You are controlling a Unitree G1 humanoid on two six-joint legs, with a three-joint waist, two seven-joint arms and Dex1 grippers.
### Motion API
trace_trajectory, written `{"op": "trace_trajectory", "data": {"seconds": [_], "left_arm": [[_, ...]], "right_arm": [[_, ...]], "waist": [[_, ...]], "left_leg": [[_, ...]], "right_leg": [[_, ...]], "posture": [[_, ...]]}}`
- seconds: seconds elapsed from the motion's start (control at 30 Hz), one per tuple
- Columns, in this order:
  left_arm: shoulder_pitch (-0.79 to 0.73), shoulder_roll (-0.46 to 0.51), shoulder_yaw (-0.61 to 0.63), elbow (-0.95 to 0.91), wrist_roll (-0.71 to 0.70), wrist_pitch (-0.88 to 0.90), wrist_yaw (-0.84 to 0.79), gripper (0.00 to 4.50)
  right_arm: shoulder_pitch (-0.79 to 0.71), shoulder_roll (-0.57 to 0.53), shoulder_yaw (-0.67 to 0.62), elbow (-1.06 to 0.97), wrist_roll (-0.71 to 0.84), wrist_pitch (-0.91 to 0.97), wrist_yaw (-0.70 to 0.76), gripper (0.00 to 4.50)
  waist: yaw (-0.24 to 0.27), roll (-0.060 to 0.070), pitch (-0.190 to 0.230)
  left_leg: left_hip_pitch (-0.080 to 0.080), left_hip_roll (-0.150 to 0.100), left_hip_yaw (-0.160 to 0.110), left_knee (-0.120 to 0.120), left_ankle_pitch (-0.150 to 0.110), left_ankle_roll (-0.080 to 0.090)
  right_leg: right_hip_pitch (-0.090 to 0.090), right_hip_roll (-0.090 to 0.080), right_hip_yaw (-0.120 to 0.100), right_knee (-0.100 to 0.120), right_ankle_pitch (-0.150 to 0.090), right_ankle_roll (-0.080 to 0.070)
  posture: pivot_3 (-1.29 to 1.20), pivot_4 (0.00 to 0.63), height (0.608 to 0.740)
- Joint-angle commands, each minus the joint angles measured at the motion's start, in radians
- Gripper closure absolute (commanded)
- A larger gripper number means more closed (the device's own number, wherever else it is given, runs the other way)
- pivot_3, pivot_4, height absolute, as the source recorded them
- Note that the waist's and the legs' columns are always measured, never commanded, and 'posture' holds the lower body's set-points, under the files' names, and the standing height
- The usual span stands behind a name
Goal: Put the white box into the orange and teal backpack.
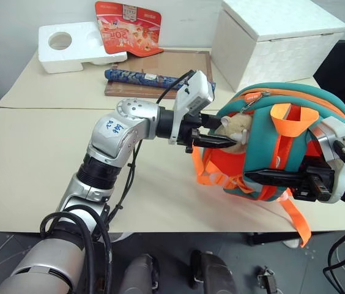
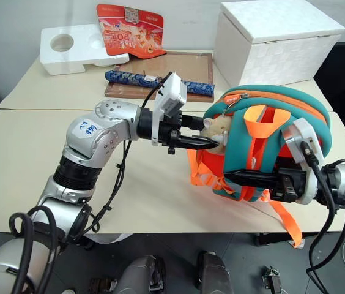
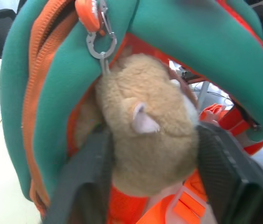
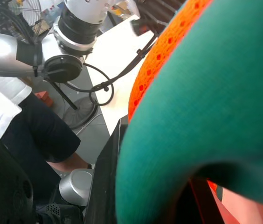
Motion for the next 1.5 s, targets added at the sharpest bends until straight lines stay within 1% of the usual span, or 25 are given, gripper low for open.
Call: {"op": "trace_trajectory", "data": {"seconds": [0.03, 0.1, 0.13, 0.2, 0.27, 0.37, 0.43, 0.5, 0.53, 0.57, 0.63, 0.7, 0.83, 0.9, 0.97, 1.03, 1.1, 1.13, 1.23, 1.3, 1.33, 1.37, 1.43, 1.47, 1.5], "left_arm": [[-0.011, -0.001, 0.05, -0.022, -0.046, 0.032, -0.007, 3.38], [-0.01, 0.011, 0.088, -0.047, -0.115, 0.071, -0.052, 3.9], [-0.017, 0.02, 0.116, -0.056, -0.154, 0.096, -0.071, 4.1], [-0.084, 0.042, 0.197, 0.018, -0.178, 0.139, -0.028, 4.27], [-0.138, 0.096, 0.249, 0.105, -0.185, 0.163, -0.033, 4.28], [-0.15, 0.223, 0.209, 0.185, -0.096, 0.049, -0.125, 4.28], [-0.151, 0.279, 0.178, 0.24, -0.039, -0.026, -0.161, 4.28], [-0.124, 0.34, 0.118, 0.303, 0.064, -0.173, -0.206, 4.28], [-0.092, 0.367, 0.069, 0.334, 0.139, -0.275, -0.216, 4.28], [-0.067, 0.382, 0.033, 0.356, 0.19, -0.347, -0.222, 4.28], [-0.022, 0.381, -0.015, 0.379, 0.258, -0.45, -0.218, 4.28], [0.047, 0.355, -0.072, 0.38, 0.332, -0.559, -0.194, 4.28], [0.139, 0.27, -0.131, 0.368, 0.418, -0.652, -0.13, 4.28], [0.165, 0.232, -0.142, 0.345, 0.438, -0.655, -0.105, 4.28], [0.191, 0.19, -0.123, 0.276, 0.398, -0.576, -0.093, 4.28], [0.209, 0.18, -0.093, 0.227, 0.364, -0.508, -0.096, 4.28], [0.224, 0.195, -0.05, 0.18, 0.329, -0.437, -0.101, 3.59], [0.234, 0.21, -0.017, 0.153, 0.298, -0.386, -0.107, 3.33], [0.264, 0.257, 0.051, 0.094, 0.232, -0.285, -0.13, 2.37], [0.315, 0.335, 0.147, 0.036, 0.149, -0.196, -0.164, 1.78], [0.33, 0.358, 0.179, 0.013, 0.117, -0.157, -0.169, 1.45], [0.343, 0.376, 0.213, -0.01, 0.08, -0.116, -0.169, 1.17], [0.376, 0.438, 0.315, -0.052, -0.011, -0.029, -0.189, 0.55], [0.387, 0.459, 0.352, -0.07, -0.045, 0.005, -0.19, 0.2], [0.405, 0.502, 0.415, -0.076, -0.084, 0.038, -0.201, 0.02]], "right_arm": [[0.01, 0.005, -0.054, -0.033, 0.031, -0.022, -0.007, 4.5], [0.023, 0.002, -0.06, -0.032, 0.027, -0.026, -0.007, 4.5], [0.032, 0.0, -0.064, -0.031, 0.023, -0.028, -0.005, 4.5], [0.056, -0.008, -0.087, -0.021, 0.009, -0.033, 0.005, 4.5], [0.078, -0.018, -0.114, -0.009, 0.004, -0.034, 0.02, 4.5], [0.109, -0.031, -0.148, 0.011, -0.01, -0.038, 0.044, 4.5], [0.124, -0.035, -0.161, 0.023, -0.024, -0.044, 0.056, 4.5], [0.137, -0.033, -0.174, 0.042, -0.035, -0.046, 0.067, 4.5], [0.147, -0.03, -0.179, 0.052, -0.044, -0.049, 0.075, 4.5], [0.156, -0.027, -0.182, 0.057, -0.053, -0.052, 0.081, 4.5], [0.166, -0.022, -0.181, 0.064, -0.065, -0.06, 0.088, 4.5], [0.169, -0.015, -0.172, 0.069, -0.073, -0.067, 0.086, 4.5], [0.155, -0.007, -0.147, 0.076, -0.092, -0.081, 0.089, 4.5], [0.142, -0.003, -0.129, 0.085, -0.112, -0.097, 0.09, 4.5], [0.102, 0.02, -0.085, 0.103, -0.177, -0.15, 0.055, 4.5], [0.065, 0.031, -0.039, 0.122, -0.234, -0.178, 0.034, 4.5], [0.043, 0.024, 0.001, 0.13, -0.281, -0.193, 0.037, 3.88], [0.038, 0.012, 0.014, 0.14, -0.298, -0.193, 0.047, 3.62], [0.046, -0.033, 0.013, 0.184, -0.335, -0.199, 0.103, 2.62], [0.079, -0.116, -0.044, 0.274, -0.372, -0.204, 0.194, 1.99], [0.09, -0.147, -0.063, 0.313, -0.385, -0.21, 0.231, 1.6], [0.104, -0.178, -0.087, 0.356, -0.394, -0.214, 0.272, 1.31], [0.139, -0.247, -0.158, 0.46, -0.422, -0.215, 0.361, 0.63], [0.148, -0.274, -0.18, 0.511, -0.437, -0.223, 0.4, 0.2], [0.169, -0.305, -0.223, 0.562, -0.459, -0.223, 0.437, 0.02]], "waist": [[0.0, 0.0, 0.0], [0.0, 0.0, 0.0], [0.0, 0.0, 0.0], [0.0, 0.0, 0.0], [0.0, 0.0, 0.0], [-0.009, 0.0, 0.0], [-0.009, 0.0, 0.0], [-0.006, 0.0, 0.0], [-0.005, 0.0, 0.0], [-0.005, 0.0, 0.0], [-0.003, 0.0, 0.0], [-0.001, 0.0, 0.0], [0.001, 0.0, 0.0], [0.002, 0.0, 0.0], [0.001, 0.0, 0.0], [-0.002, 0.0, 0.0], [-0.005, 0.0, 0.0], [-0.006, 0.0, 0.0], [-0.009, 0.0, 0.0], [-0.011, 0.0, 0.0], [-0.012, 0.0, 0.0], [-0.013, 0.0, 0.0], [-0.012, 0.0, 0.0], [-0.01, 0.0, 0.0], [-0.008, 0.0, 0.0]], "left_leg": [[0.0, 0.0, 0.0, 0.0, 0.0, 0.0], [0.0, 0.0, 0.0, 0.0, 0.0, 0.0], [0.0, 0.0, 0.0, 0.0, 0.0, 0.0], [0.0, 0.0, 0.0, 0.0, 0.0, 0.0], [0.0, 0.0, 0.0, 0.0, 0.0, 0.0], [0.001, 0.0, 0.001, -0.001, 0.0, 0.0], [0.004, 0.0, 0.003, -0.003, 0.0, -0.001], [0.004, 0.0, 0.003, -0.003, 0.0, -0.001], [0.005, 0.0, 0.004, -0.003, 0.0, -0.001], [0.005, 0.0, 0.005, -0.003, -0.001, -0.001], [0.006, 0.0, 0.005, -0.003, -0.001, -0.001], [0.006, 0.0, 0.005, -0.003, -0.001, -0.001], [0.005, 0.001, 0.004, -0.002, -0.002, 0.0], [0.004, 0.001, 0.003, -0.002, -0.003, 0.001], [0.005, 0.001, 0.003, -0.002, -0.003, 0.001], [0.006, 0.0, 0.004, -0.002, -0.003, 0.001], [0.006, 0.001, 0.004, -0.002, -0.003, 0.001], [0.005, 0.002, 0.004, -0.002, -0.003, 0.0], [0.005, 0.003, 0.004, -0.002, -0.002, -0.002], [0.005, 0.002, 0.004, -0.002, -0.002, -0.002], [0.006, 0.002, 0.004, -0.002, -0.002, -0.002], [0.006, 0.002, 0.004, -0.002, -0.002, -0.001], [0.006, 0.002, 0.004, -0.002, -0.002, -0.001], [0.006, 0.002, 0.004, -0.002, -0.002, -0.001], [0.006, 0.002, 0.004, -0.002, -0.002, -0.001]], "right_leg": [[0.0, 0.0, 0.0, 0.0, 0.0, 0.0], [0.0, 0.0, 0.0, 0.0, 0.0, 0.0], [0.0, 0.0, 0.0, 0.0, 0.0, 0.0], [0.0, 0.0, 0.0, 0.0, 0.0, 0.0], [0.0, 0.001, -0.001, 0.0, 0.0, 0.0], [-0.001, 0.002, -0.001, 0.0, 0.0, 0.0], [0.0, 0.002, -0.002, 0.001, -0.001, -0.001], [0.0, 0.003, -0.003, 0.001, -0.001, -0.001], [0.0, 0.003, -0.004, 0.001, -0.001, -0.001], [0.0, 0.003, -0.003, 0.001, -0.001, -0.001], [0.001, 0.002, -0.003, 0.0, -0.001, -0.001], [0.001, 0.0, -0.001, 0.0, -0.001, -0.001], [0.001, -0.002, 0.002, 0.0, -0.001, -0.001], [0.001, -0.003, 0.002, 0.0, -0.001, -0.001], [0.002, -0.003, 0.002, 0.0, -0.001, -0.001], [0.002, -0.003, 0.002, 0.0, -0.001, -0.001], [0.001, -0.002, 0.002, 0.001, -0.001, -0.001], [0.001, -0.001, 0.002, 0.001, -0.001, -0.001], [0.001, 0.0, 0.001, 0.002, -0.002, -0.003], [0.0, 0.0, 0.0, 0.002, -0.002, -0.003], [0.001, 0.0, 0.0, 0.002, -0.002, -0.003], [0.001, 0.0, 0.0, 0.001, -0.002, -0.003], [0.001, 0.0, -0.001, 0.001, -0.001, -0.002], [0.002, 0.0, -0.001, 0.001, -0.001, -0.002], [0.002, -0.001, 0.0, 0.001, -0.001, -0.002]], "posture": [[0.0, 0.15, 0.74], [0.0, 0.15, 0.74], [0.0, 0.15, 0.74], [0.0, 0.15, 0.74], [0.0, 0.15, 0.74], [0.0, 0.15, 0.74], [0.0, 0.15, 0.74], [0.0, 0.15, 0.74], [0.0, 0.15, 0.74], [0.0, 0.15, 0.74], [0.0, 0.15, 0.74], [0.0, 0.15, 0.74], [0.0, 0.15, 0.74], [0.0, 0.15, 0.74], [0.0, 0.15, 0.74], [0.0, 0.15, 0.74], [0.0, 0.15, 0.74], [0.0, 0.15, 0.74], [0.0, 0.15, 0.74], [0.0, 0.15, 0.74], [0.0, 0.15, 0.74], [0.0, 0.15, 0.74], [0.0, 0.15, 0.74], [0.0, 0.15, 0.74], [0.0, 0.15, 0.74]]}}
